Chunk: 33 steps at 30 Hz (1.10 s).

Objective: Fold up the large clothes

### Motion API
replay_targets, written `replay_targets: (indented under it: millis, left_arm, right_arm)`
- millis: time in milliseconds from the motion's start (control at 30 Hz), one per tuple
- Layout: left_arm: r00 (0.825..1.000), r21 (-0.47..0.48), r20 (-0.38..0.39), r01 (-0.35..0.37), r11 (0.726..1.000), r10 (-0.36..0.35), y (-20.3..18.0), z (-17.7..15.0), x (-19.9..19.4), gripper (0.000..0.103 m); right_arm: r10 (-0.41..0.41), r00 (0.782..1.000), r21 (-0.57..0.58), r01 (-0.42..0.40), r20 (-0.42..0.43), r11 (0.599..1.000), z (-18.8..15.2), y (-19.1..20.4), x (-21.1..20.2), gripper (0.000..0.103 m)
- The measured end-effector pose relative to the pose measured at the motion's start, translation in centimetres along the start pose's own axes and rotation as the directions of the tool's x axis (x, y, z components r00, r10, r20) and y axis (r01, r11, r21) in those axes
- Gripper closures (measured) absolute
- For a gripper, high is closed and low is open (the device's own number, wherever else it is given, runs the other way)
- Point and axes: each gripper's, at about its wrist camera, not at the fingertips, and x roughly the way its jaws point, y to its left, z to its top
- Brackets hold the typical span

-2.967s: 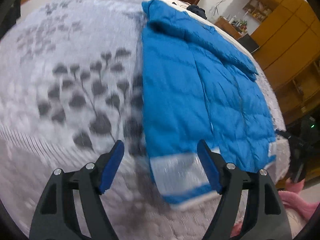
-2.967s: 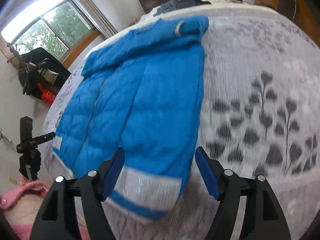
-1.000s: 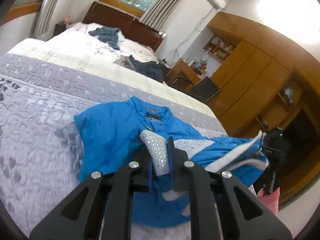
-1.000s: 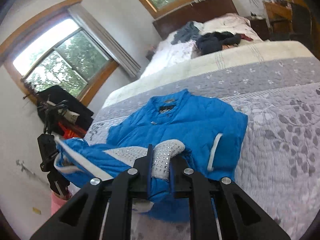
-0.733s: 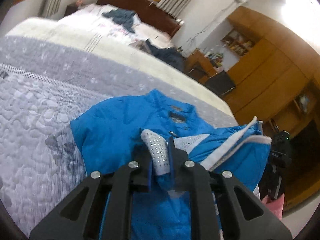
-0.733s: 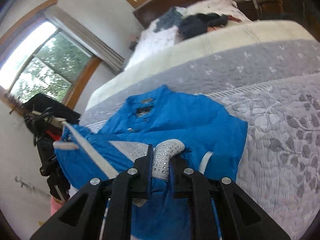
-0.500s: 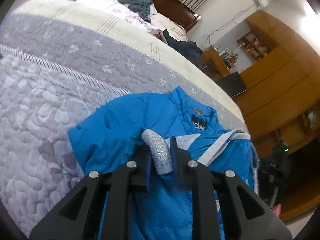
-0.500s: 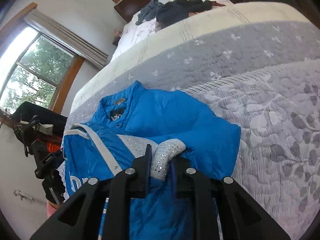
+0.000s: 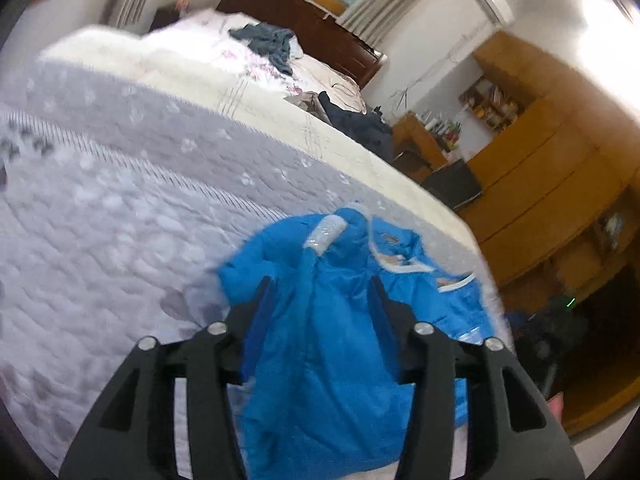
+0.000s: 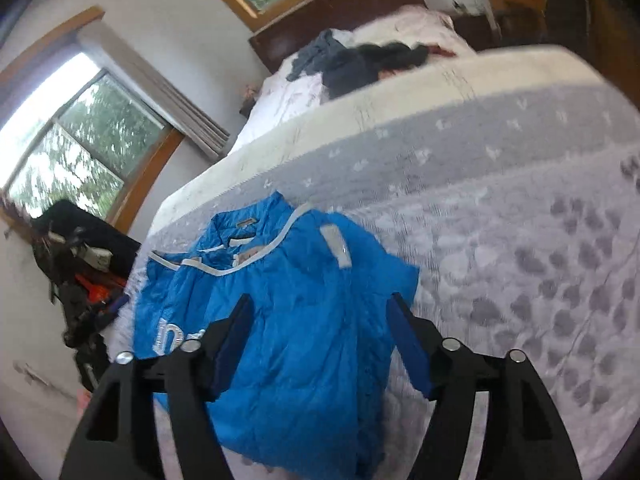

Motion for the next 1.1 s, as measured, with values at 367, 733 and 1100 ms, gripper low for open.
replay_targets:
  millis: [367, 733, 1100]
  left_arm:
    - [0.984, 0.275, -0.072, -0.138, 0.952, 0.163, -3.5, 1.2, 7.4, 0.037]
    - [0.976, 0.384, 0.068, -0.216, 0.898, 0.206, -7.8, 0.2, 6.4, 0.091]
    - [0.957, 0.348, 0.201, -0.27, 0.898, 0.21, -11.7, 4.9, 5.0, 0.092]
  right_arm:
    - [-0.135, 0.983, -0.18, 0.112, -0.121, 0.977, 2.5, 3.1, 9.6, 0.014]
    - [-0.092, 0.995, -0.247, 0.082, -0.029, 0.965, 1.1, 4.8, 7.3, 0.09]
    - [-0.054, 0.995, -0.152, 0.066, 0.08, 0.986, 6.3, 6.3, 3.7, 0.092]
